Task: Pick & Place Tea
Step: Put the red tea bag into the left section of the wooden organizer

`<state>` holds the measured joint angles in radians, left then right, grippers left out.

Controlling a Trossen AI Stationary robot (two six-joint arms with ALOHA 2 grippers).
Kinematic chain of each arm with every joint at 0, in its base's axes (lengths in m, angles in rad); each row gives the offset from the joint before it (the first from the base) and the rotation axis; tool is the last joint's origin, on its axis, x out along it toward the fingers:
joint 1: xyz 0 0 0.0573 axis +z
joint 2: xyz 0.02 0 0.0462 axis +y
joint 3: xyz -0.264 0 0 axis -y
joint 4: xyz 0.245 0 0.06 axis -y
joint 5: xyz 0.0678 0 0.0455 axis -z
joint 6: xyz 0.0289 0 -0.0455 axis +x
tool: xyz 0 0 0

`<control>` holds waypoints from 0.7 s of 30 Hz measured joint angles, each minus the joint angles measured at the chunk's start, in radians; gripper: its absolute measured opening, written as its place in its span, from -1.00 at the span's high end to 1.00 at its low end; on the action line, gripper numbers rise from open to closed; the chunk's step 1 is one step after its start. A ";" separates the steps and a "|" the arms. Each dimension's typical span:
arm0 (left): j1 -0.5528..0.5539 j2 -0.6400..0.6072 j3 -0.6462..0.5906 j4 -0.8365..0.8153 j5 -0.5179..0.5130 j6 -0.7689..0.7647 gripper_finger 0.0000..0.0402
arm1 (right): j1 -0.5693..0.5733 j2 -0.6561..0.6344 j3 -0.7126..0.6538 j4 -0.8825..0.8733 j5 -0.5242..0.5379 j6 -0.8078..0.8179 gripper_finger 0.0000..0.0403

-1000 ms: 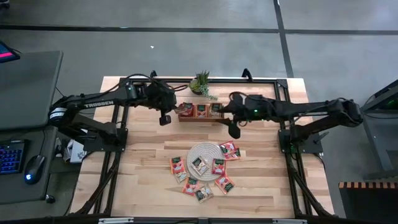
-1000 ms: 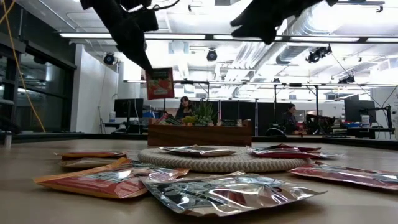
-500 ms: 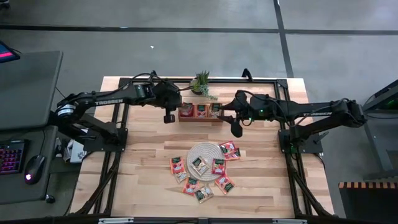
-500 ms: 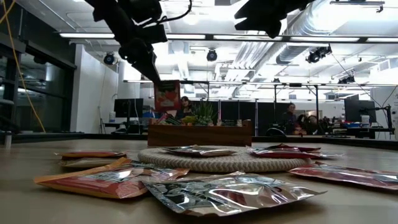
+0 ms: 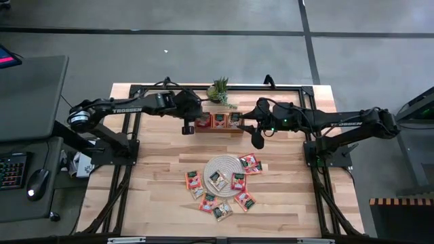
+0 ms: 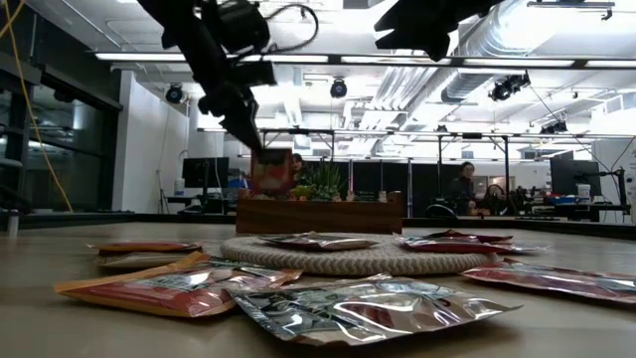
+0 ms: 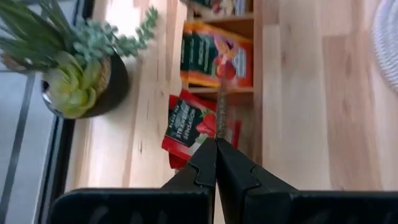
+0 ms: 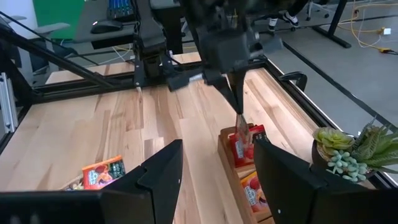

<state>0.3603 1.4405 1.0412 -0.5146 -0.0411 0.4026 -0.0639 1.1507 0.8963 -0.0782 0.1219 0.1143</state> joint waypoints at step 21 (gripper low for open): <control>0.013 0.153 -0.001 -0.007 -0.102 -0.069 1.00 | 0.000 0.000 0.000 0.000 -0.001 0.019 0.04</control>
<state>0.3737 1.5936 1.0405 -0.5213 -0.1429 0.3332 -0.0635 1.1511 0.8963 -0.0784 0.1211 0.1337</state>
